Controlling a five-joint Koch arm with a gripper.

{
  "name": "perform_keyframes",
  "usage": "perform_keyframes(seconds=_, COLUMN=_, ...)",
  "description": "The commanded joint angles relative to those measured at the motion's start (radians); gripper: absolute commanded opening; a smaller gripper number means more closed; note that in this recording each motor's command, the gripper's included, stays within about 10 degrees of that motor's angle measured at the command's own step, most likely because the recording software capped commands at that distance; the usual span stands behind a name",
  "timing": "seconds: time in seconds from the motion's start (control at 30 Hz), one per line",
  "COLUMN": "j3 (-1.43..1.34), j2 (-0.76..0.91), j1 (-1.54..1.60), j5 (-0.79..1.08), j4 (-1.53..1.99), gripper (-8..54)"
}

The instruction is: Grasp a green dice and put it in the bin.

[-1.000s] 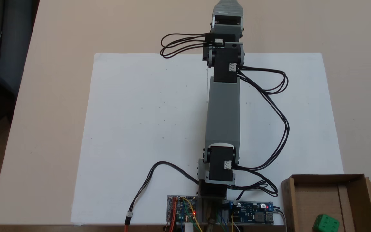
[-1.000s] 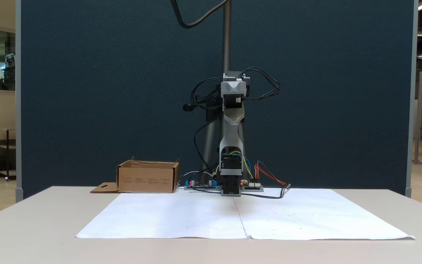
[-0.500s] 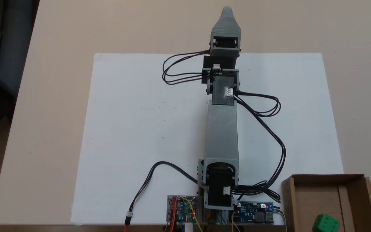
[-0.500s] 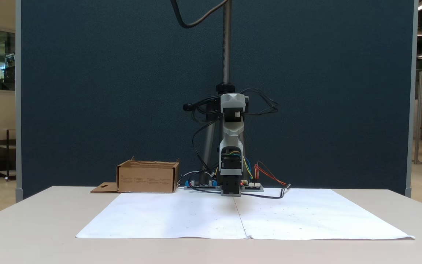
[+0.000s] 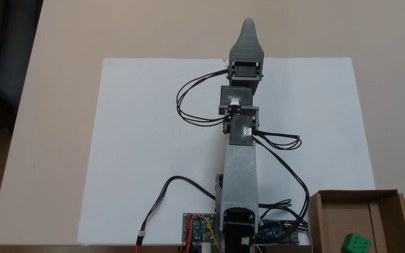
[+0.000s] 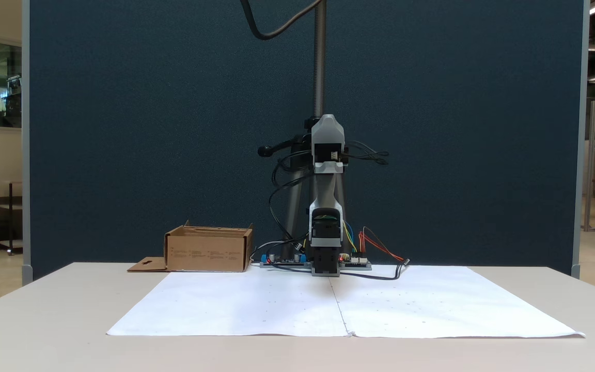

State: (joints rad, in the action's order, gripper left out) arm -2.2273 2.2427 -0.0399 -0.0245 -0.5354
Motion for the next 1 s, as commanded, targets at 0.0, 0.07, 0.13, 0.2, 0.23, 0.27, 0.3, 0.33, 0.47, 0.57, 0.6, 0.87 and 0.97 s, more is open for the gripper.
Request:
perform_keyframes(seconds=0.0, j3=-0.023, j2=0.064, j1=0.000, j5=0.012, j4=-0.164, gripper=43.1)
perform_keyframes(seconds=0.07, j3=-0.084, j2=0.084, j1=-0.005, j5=0.015, j4=-0.230, gripper=43.1)
perform_keyframes(seconds=0.13, j3=-0.140, j2=0.095, j1=-0.009, j5=0.028, j4=-0.296, gripper=43.2)
perform_keyframes(seconds=0.2, j3=-0.190, j2=0.107, j1=-0.009, j5=0.040, j4=-0.356, gripper=43.2)
perform_keyframes(seconds=0.23, j3=-0.215, j2=0.109, j1=-0.009, j5=0.048, j4=-0.385, gripper=43.2)
perform_keyframes(seconds=0.27, j3=-0.236, j2=0.110, j1=-0.009, j5=0.058, j4=-0.422, gripper=43.2)
perform_keyframes(seconds=0.3, j3=-0.255, j2=0.115, j1=-0.009, j5=0.060, j4=-0.452, gripper=43.2)
perform_keyframes(seconds=0.33, j3=-0.273, j2=0.123, j1=-0.008, j5=0.066, j4=-0.484, gripper=43.2)
perform_keyframes(seconds=0.47, j3=-0.370, j2=0.127, j1=-0.008, j5=0.083, j4=-0.603, gripper=43.2)
perform_keyframes(seconds=0.57, j3=-0.442, j2=0.129, j1=-0.008, j5=0.084, j4=-0.702, gripper=43.2)
perform_keyframes(seconds=0.6, j3=-0.463, j2=0.129, j1=-0.008, j5=0.086, j4=-0.733, gripper=43.2)
perform_keyframes(seconds=0.87, j3=-0.614, j2=0.129, j1=-0.006, j5=0.092, j4=-0.978, gripper=44.5)
perform_keyframes(seconds=0.97, j3=-0.678, j2=0.130, j1=-0.006, j5=0.095, j4=-1.075, gripper=44.6)
